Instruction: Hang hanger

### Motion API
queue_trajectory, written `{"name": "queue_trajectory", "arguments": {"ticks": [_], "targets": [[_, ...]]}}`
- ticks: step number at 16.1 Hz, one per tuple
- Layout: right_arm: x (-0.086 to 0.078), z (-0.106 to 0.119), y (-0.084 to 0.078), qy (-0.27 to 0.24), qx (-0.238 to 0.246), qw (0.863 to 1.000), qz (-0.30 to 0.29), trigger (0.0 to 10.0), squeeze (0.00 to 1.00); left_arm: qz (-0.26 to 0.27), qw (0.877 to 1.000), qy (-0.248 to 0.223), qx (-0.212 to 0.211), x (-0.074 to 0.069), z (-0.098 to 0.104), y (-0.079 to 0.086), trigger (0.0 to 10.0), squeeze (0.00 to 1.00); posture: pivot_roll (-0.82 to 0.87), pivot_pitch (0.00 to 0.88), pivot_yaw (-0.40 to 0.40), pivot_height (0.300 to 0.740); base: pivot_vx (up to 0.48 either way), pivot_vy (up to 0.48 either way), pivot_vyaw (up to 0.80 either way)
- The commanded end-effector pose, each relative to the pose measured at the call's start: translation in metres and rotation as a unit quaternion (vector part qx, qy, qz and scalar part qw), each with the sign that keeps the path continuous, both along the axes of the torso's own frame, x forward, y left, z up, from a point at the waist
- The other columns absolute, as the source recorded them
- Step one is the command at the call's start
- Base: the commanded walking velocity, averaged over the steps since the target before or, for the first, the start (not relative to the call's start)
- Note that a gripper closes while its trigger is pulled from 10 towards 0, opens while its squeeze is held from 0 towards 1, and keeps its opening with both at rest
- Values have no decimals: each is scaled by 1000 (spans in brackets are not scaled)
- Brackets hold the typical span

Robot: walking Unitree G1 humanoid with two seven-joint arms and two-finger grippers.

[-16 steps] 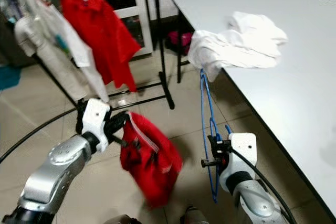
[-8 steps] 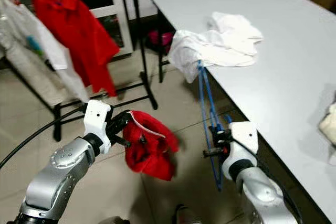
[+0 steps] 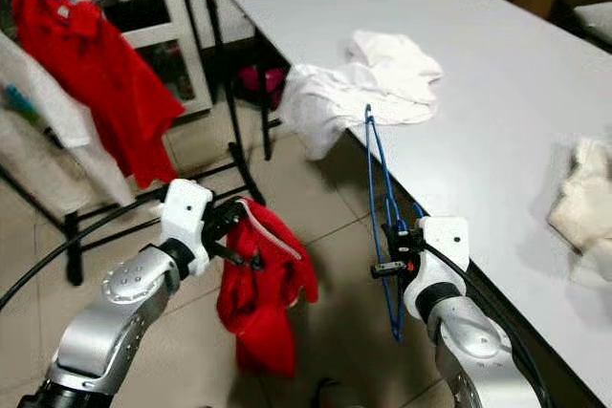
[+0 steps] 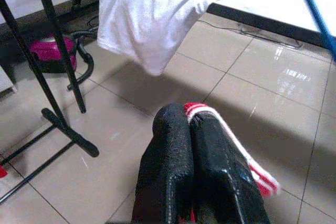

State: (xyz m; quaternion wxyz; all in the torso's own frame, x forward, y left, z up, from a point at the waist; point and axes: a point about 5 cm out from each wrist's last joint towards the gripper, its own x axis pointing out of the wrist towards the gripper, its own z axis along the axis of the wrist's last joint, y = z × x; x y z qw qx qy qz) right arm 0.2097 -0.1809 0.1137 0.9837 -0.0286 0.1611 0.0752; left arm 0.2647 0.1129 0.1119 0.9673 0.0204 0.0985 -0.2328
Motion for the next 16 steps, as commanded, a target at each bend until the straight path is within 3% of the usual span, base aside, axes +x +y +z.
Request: {"name": "queue_trajectory", "arguments": {"ticks": [1,4,7,10,12,16], "targets": [[1,1,-2,-1,3,1000,2,10000,0,-5,1000,-22,-3,2,9,-3,10000,0,-2,30,30,740,0,0,-800],[2,0,2,3,2,1000,30,10000,0,-12,1000,-27,10,1,8,-3,10000,0,15,30,26,740,0,0,-800],[6,-1,6,6,-7,998,55,10000,0,-8,1000,16,-9,-3,7,1,10000,0,37,39,29,740,0,0,-800],[4,-5,6,11,-9,998,58,10000,0,4,1000,4,-23,1,12,3,10000,0,44,41,33,740,0,0,-800],[3,-5,6,12,-8,998,55,10000,0,-15,1000,-14,-20,0,16,0,10000,0,45,44,41,740,0,0,-800],[1,-6,4,12,-10,999,52,10000,0,-36,994,35,-99,-7,16,-6,10000,0,39,44,50,740,0,0,-800]]}}
